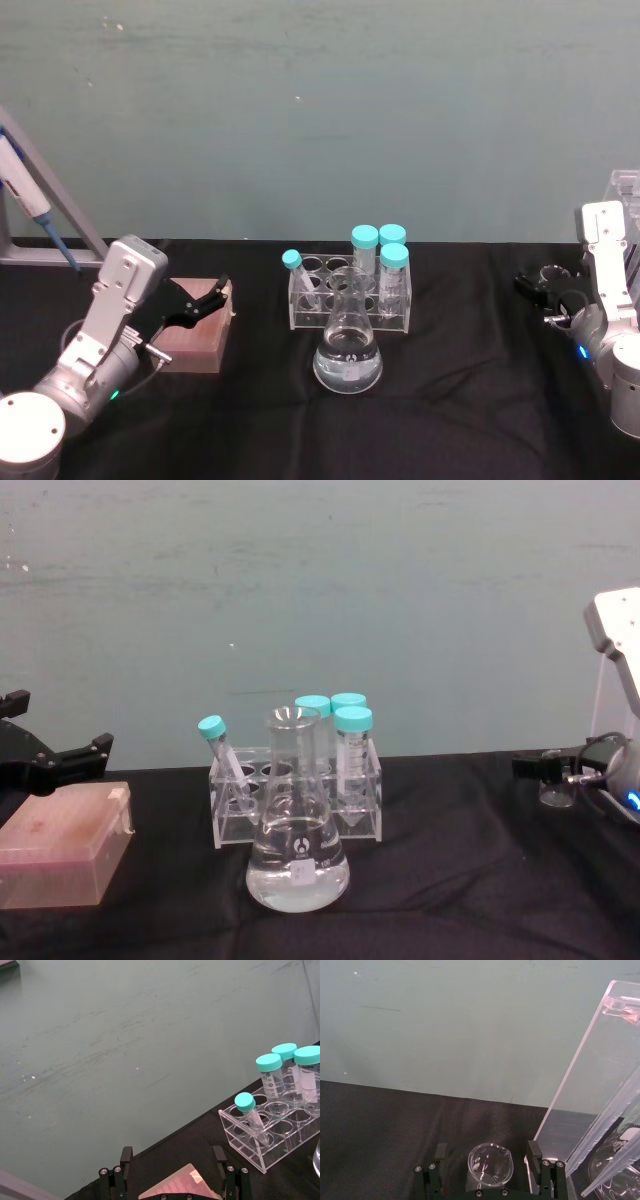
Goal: Place the experimental apparatus aside using one hand.
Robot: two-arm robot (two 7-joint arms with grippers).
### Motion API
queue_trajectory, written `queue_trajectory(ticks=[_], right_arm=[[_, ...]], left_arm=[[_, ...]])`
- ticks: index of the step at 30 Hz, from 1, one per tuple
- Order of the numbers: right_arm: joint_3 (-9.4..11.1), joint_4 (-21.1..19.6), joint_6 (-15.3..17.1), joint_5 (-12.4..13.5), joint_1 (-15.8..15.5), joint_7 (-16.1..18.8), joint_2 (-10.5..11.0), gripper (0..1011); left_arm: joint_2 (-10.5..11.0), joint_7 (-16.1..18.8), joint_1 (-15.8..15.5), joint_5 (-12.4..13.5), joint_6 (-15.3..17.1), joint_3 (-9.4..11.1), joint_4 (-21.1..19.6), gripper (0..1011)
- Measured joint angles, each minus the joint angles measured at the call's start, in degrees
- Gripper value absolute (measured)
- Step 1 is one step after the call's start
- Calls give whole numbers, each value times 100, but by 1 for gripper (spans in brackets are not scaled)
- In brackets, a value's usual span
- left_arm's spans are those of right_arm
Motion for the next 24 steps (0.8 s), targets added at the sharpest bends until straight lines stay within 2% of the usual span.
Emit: queue_trajectory(ticks=[17,24], right_arm=[[0,-14,-1,-6,-6,-2,0,1000],[-30,-445,-84,-127,-230,-86,14,1000]], left_arm=[[0,0,0,0,0,0,0,1000],[0,0,0,0,0,0,0,1000]])
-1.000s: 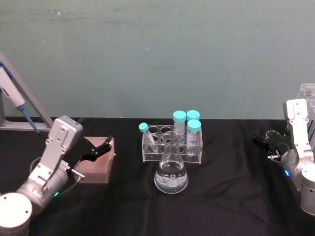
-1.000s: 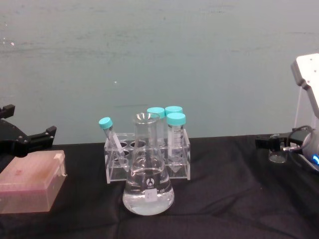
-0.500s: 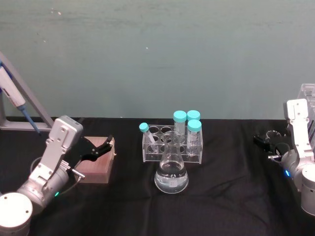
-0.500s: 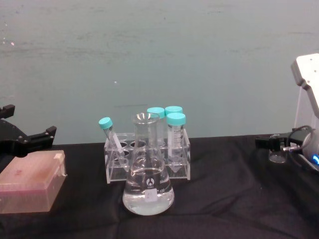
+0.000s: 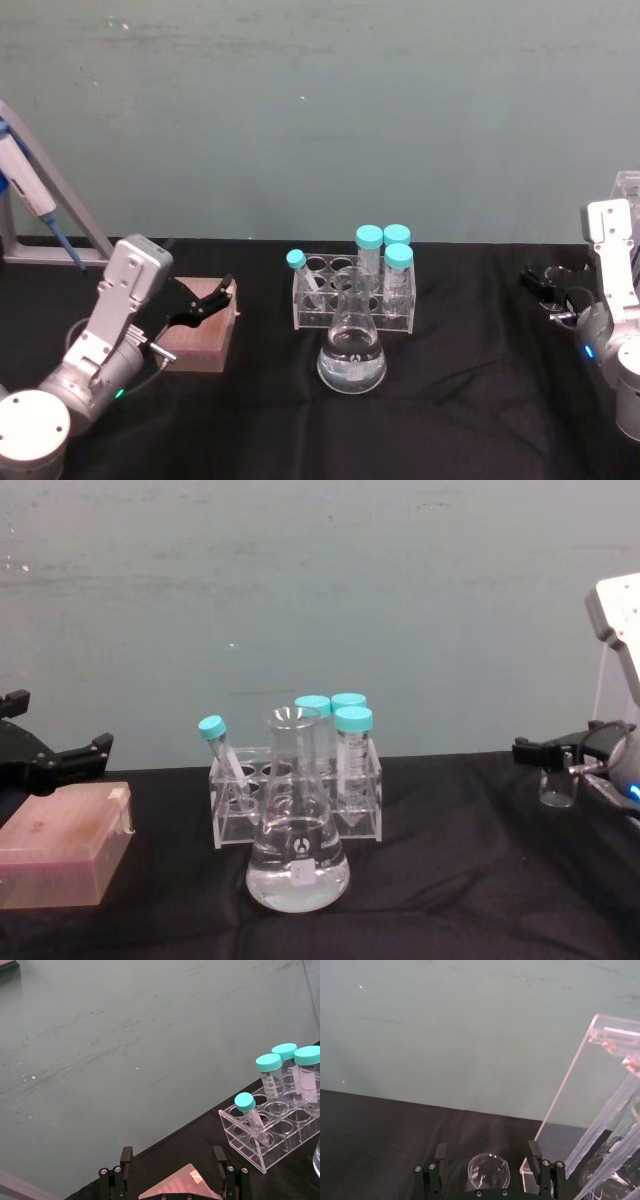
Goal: Place the experimental apparatus aside using one hand.
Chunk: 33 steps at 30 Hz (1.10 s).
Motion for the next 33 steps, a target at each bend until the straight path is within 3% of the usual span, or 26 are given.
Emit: queue_trajectory(ticks=[7,19,33], right_arm=[[-14,-424,26,-56,-201,35,28,1000],[-142,-1326,-46,-74,-643,433,182,1000],[-418,-2177,29,302,-1077,1378,543,1000]], left_arm=[[0,0,0,0,0,0,0,1000],[0,0,0,0,0,0,0,1000],[0,0,0,0,0,0,0,1000]])
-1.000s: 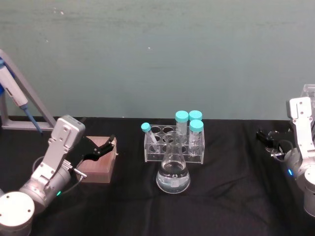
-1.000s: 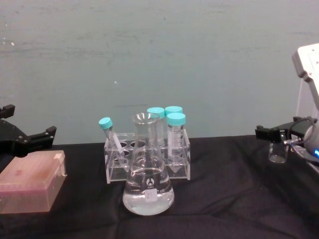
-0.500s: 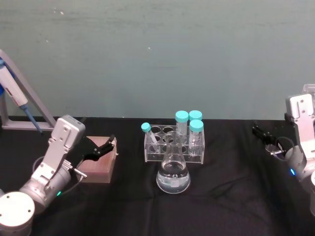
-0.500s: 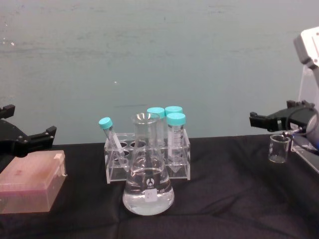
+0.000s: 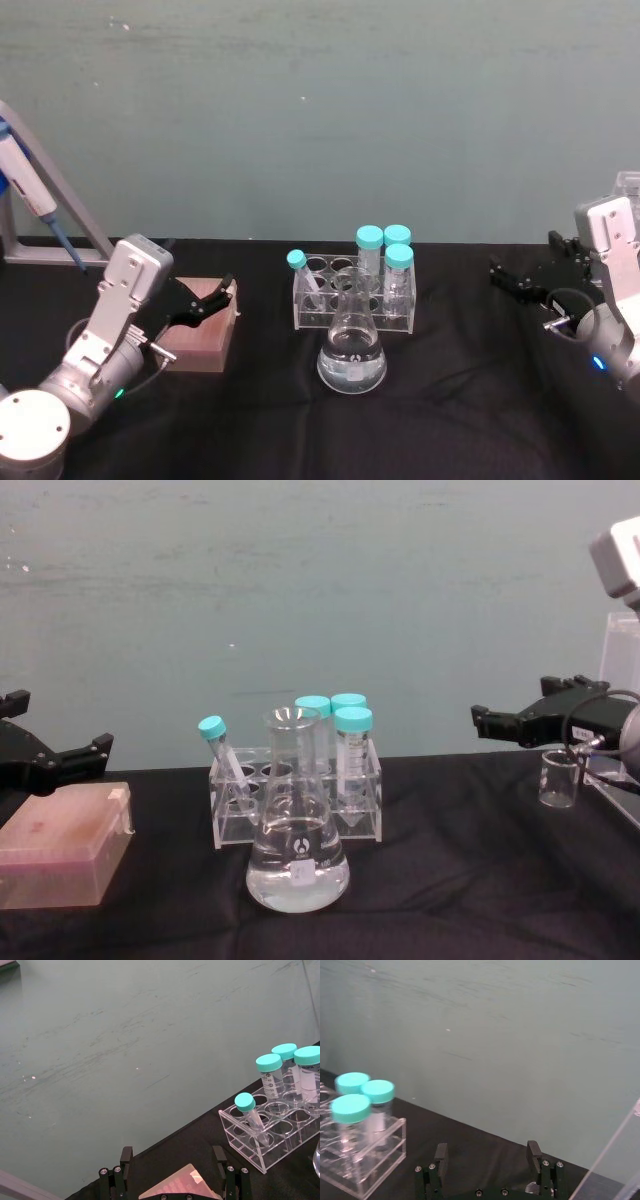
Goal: Place the experimental apparatus aside using one hand.
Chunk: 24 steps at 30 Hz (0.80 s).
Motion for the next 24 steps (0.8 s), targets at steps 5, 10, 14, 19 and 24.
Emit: queue_trajectory(ticks=[5,10,14,19,24], right_arm=[[-121,-231,5,148,-128,291,150,1000],[-218,-350,6,275,-198,530,272,1000],[-295,-411,9,381,-230,716,370,1000],[-426,-425,36,505,-253,975,504,1000],[-536,-432,65,633,-260,1198,628,1000]], left_arm=[[0,0,0,0,0,0,0,1000],[0,0,0,0,0,0,0,1000],[0,0,0,0,0,0,0,1000],[0,0,0,0,0,0,0,1000],[0,0,0,0,0,0,0,1000]])
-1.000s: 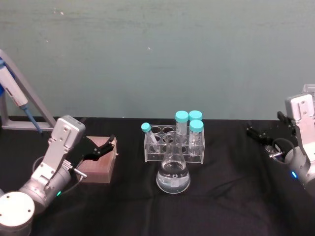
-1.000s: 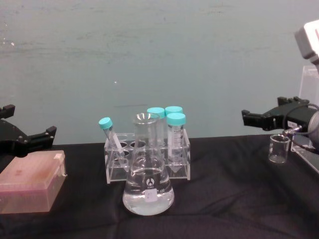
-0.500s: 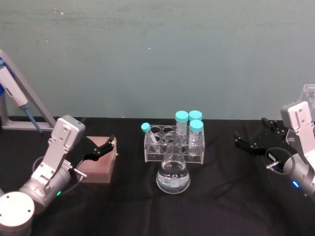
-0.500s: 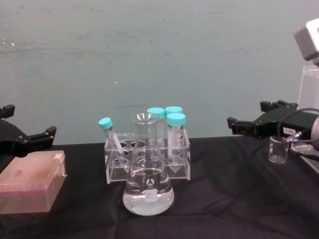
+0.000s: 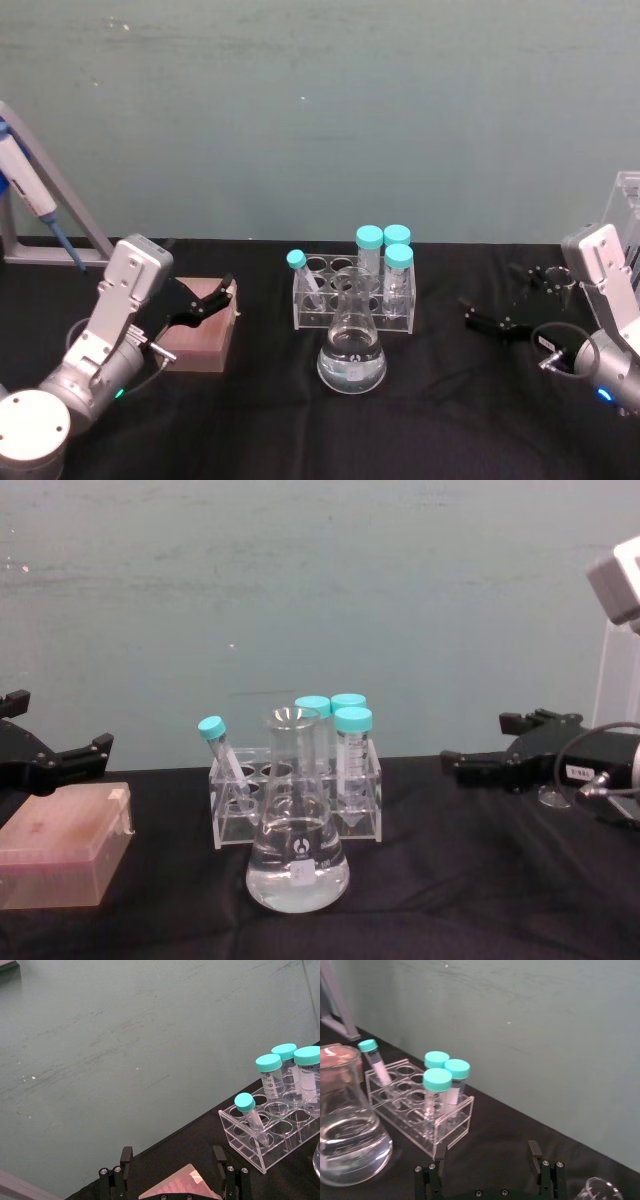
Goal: Place the experimental apparatus aside using one hand.
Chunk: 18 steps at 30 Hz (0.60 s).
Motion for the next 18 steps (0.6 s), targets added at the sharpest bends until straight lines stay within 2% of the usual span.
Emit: queue_trajectory(ticks=[10,18], right_arm=[[-168,115,41,354,99,557,200,1000],[-292,288,-54,640,231,997,301,1000]], left_arm=[[0,0,0,0,0,0,0,1000],[0,0,0,0,0,0,0,1000]])
